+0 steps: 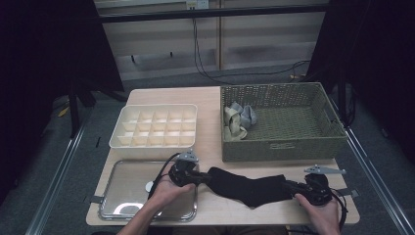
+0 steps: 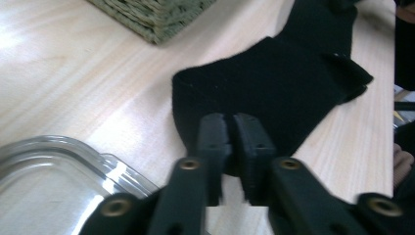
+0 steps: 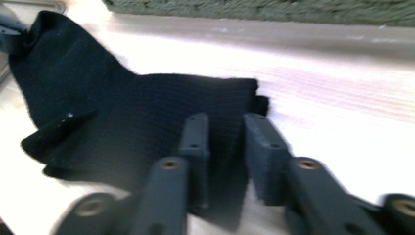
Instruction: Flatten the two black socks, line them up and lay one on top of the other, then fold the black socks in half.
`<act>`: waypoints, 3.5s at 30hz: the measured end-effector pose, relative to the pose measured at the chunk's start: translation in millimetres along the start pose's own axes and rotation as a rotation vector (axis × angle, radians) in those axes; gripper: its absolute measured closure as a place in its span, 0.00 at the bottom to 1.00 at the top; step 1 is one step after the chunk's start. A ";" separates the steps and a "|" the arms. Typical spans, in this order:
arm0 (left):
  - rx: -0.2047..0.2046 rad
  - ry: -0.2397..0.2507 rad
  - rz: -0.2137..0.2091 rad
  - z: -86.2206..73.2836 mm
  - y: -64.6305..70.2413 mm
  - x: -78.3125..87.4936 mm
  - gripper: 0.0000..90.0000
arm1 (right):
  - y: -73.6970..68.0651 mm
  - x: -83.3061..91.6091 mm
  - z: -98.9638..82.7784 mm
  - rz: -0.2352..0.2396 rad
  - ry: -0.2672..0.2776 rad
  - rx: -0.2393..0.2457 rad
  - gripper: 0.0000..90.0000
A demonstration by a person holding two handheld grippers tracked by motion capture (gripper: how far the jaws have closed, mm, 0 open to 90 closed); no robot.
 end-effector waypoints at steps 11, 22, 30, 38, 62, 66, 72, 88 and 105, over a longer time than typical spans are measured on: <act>0.001 0.048 -0.032 4.0 3.6 11.0 1.00 | -0.9 13.0 2.4 0.023 0.085 -0.020 0.96; 0.001 0.021 -0.045 0.9 3.9 2.7 1.00 | 1.3 21.0 -0.3 0.024 0.086 -0.025 0.96; -0.007 -0.022 -0.028 -2.7 3.5 -3.0 0.99 | 5.0 7.2 -4.1 0.016 0.012 -0.024 0.96; -0.016 -0.048 -0.006 -7.9 6.3 -2.8 0.91 | 9.0 -0.4 0.5 0.001 0.007 0.005 0.93; -0.020 0.002 0.098 -2.3 1.0 -7.3 0.57 | 29.6 -20.1 18.9 -0.013 -0.003 0.037 0.67; -0.022 -0.010 0.083 -5.6 -1.6 -9.0 0.53 | 29.9 -21.1 18.4 -0.007 0.007 0.038 0.59; -0.038 -0.019 0.074 -8.8 0.9 -7.7 0.52 | 26.4 -22.0 16.7 -0.018 0.027 0.057 0.55; -0.050 -0.034 0.059 -13.4 4.7 -5.7 0.43 | 12.0 -21.8 17.0 -0.040 -0.010 0.093 0.62; -0.080 -0.018 0.056 -17.9 6.6 -5.7 0.38 | 13.8 -25.2 15.3 0.024 0.023 0.051 0.90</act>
Point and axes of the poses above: each handheld gripper's, and its own axes: x roughly backward along the jaws, z roughly out of its top, y roughly to its right, the point moved 2 cm from there along -x, roughly forward along the jaws, and after that the axes turned 15 degrees about x, right-handed, at the moved point
